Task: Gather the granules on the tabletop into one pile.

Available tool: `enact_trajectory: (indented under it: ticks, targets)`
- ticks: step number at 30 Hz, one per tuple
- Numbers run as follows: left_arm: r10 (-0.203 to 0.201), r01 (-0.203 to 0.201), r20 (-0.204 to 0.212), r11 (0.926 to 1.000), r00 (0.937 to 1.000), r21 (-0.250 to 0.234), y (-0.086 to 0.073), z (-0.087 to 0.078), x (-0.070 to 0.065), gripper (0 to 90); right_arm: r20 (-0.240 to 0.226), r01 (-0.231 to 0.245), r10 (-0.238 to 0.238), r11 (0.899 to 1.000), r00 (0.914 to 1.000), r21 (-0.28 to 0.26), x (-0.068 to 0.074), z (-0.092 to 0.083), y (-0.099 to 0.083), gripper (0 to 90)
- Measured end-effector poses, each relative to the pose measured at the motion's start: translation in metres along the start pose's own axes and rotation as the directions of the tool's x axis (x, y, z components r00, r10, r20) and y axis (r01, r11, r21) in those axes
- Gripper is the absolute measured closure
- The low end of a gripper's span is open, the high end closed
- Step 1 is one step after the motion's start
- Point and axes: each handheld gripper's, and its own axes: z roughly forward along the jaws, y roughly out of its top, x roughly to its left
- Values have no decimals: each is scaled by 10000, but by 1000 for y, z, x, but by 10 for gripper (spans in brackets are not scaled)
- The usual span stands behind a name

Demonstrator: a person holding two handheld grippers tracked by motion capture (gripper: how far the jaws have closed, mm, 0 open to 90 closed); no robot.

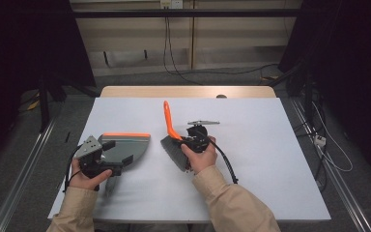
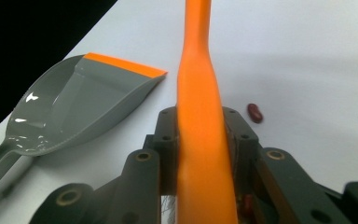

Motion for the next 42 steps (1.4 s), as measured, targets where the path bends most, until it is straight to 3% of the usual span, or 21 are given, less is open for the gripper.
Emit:
enact_trajectory:
  ticks: [14,19,23,27,29,30,33,35,37,40,42]
  targets:
    - [44,-44,-31,10000,10000,51,0,1,-1,58,249,-406,411,9990,9988,-199,-19,-16,-3,709]
    - [62,-62,-27,10000,10000,69,0,1,0,58,-347,-1006,996,9945,9944,-278,-21,-18,-2,712]
    - [55,-55,-32,10000,10000,80,0,2,0,58,-884,-1171,1122,9918,9897,-520,-17,-23,3,712]
    - [64,-64,-18,9999,10000,100,0,2,0,58,-1242,-919,812,9923,9889,-830,-16,-32,16,712]
    - [44,-44,-23,10000,10000,86,0,2,0,58,-1156,-169,44,9941,9933,-1074,-19,-37,24,712]
    - [20,-20,-27,10000,10000,82,0,1,0,58,-819,209,-301,9935,9962,-1116,-20,-39,28,713]
    - [1,-1,-47,10000,10000,62,0,1,1,58,-763,780,-876,9896,9932,-1210,-31,-41,37,713]
    - [26,-26,-51,10000,10000,79,0,1,2,58,-651,1453,-1540,9819,9859,-1213,-37,-41,42,712]
    - [5,-4,-65,10000,10000,81,0,2,2,58,-220,2373,-2416,9639,9701,-1211,-41,-39,45,712]
    - [7,-6,-60,10000,10000,85,0,2,1,59,-217,3476,-3521,9308,9357,-1127,-49,-32,49,713]
    - [2,-1,-62,10000,10000,94,0,2,2,58,-149,4202,-4241,9010,9055,-1080,-51,-27,50,712]
